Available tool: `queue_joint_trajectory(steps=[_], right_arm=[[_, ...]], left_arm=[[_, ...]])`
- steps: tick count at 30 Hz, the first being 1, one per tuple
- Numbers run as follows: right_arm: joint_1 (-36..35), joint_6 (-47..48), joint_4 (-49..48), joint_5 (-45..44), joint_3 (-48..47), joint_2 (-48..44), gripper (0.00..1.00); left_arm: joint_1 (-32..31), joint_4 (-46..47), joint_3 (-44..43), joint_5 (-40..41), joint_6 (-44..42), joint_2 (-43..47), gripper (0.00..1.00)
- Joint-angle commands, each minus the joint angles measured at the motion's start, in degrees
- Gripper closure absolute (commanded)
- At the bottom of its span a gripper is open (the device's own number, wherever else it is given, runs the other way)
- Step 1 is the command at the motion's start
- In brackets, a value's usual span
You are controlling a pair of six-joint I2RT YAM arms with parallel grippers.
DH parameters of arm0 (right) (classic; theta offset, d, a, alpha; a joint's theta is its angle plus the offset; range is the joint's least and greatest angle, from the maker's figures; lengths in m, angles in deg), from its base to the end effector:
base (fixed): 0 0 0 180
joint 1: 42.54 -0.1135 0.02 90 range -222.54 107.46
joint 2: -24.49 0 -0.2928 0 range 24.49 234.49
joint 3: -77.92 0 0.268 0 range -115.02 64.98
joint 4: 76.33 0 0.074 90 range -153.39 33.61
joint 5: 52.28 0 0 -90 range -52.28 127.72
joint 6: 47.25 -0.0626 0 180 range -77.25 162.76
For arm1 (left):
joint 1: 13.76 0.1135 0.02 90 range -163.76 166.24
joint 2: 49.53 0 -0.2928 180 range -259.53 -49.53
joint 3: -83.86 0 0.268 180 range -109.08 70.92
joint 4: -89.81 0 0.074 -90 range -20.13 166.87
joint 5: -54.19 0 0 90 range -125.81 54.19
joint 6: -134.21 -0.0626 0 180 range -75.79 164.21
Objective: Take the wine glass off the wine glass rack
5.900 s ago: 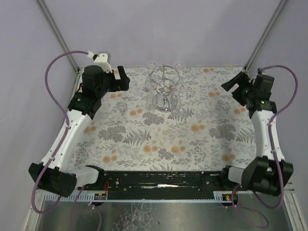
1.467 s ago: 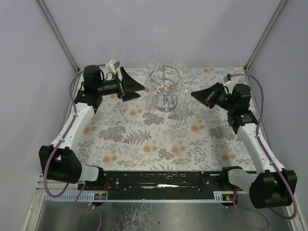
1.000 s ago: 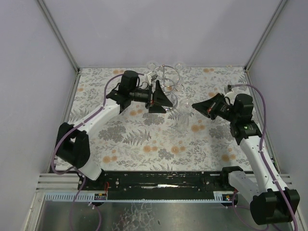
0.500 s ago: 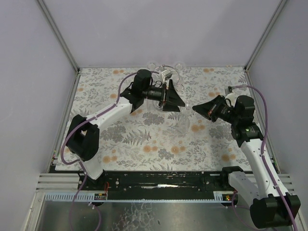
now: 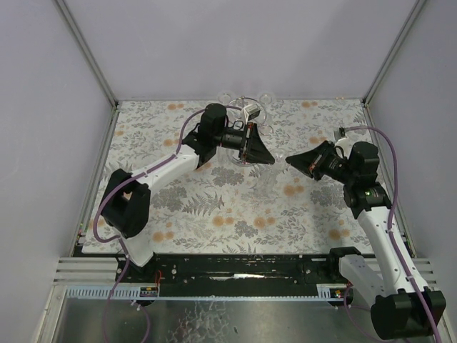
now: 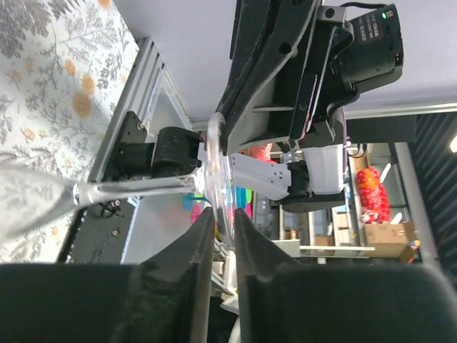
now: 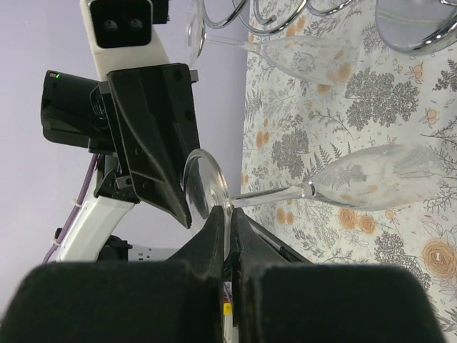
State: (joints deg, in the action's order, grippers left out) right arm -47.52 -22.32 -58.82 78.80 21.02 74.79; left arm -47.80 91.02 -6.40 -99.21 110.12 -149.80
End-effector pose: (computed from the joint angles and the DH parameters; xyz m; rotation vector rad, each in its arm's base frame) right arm 0.2138 0.0599 0.3466 0.4392 1.9246 1.4724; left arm 0.3307 -0.2910 0.3394 0.4611 2.1769 -2.0719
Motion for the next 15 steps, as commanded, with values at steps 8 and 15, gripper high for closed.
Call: queue_joint_trajectory(steps=[8, 15], right_arm=[[0.0, 1.6, -0.9, 1.4, -1.3, -1.9, 1.0], [0.0, 9.4, 11.5, -3.4, -6.1, -3.2, 0.46]], left_arm=[[-1.3, 6.1, -1.6, -3.8, 1.5, -0.6, 1.0], [-1.6, 2.1, -4.5, -6.4, -3.6, 0.4, 1.0]])
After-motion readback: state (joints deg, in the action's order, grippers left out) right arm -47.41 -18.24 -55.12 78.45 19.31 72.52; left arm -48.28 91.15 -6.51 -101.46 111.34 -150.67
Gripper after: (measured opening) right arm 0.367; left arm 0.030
